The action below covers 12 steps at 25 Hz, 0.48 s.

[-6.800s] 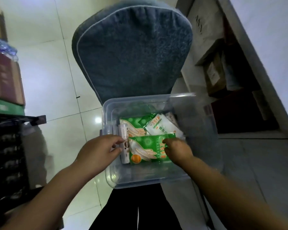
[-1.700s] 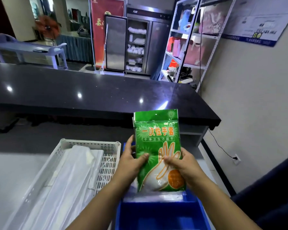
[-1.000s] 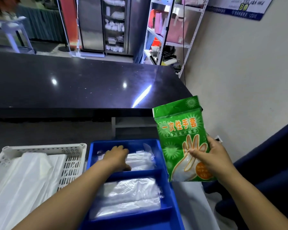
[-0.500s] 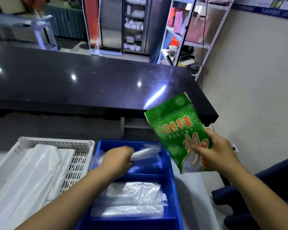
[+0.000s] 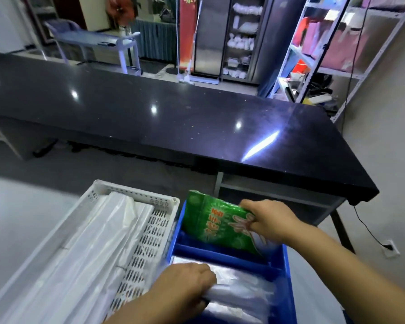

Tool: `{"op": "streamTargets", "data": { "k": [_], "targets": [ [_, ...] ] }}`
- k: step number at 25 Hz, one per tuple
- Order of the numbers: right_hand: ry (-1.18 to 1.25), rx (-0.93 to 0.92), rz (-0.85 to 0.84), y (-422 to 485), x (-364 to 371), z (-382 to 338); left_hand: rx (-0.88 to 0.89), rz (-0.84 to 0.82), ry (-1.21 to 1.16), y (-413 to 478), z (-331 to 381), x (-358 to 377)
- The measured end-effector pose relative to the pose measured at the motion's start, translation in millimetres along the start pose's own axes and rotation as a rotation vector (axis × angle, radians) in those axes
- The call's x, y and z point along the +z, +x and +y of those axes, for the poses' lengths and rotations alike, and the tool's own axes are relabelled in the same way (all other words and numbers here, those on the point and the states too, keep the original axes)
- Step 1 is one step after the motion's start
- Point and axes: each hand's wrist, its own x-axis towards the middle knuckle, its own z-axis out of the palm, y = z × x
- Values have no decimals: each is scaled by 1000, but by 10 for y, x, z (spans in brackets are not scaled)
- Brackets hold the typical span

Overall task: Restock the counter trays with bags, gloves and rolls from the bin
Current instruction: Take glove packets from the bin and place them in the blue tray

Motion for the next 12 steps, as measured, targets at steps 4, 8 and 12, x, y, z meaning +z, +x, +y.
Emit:
{"op": "streamTargets", "data": {
  "k": [4, 8, 12],
  "targets": [
    [188, -21, -232, 251, 78, 52, -38, -16, 2, -14, -4, -49],
    [53, -38, -108, 388, 170, 55, -42, -73, -45, 29, 34, -140],
    [42, -38, 66, 347, 311, 52, -94, -50, -154, 99, 67, -193]
  ]
}}
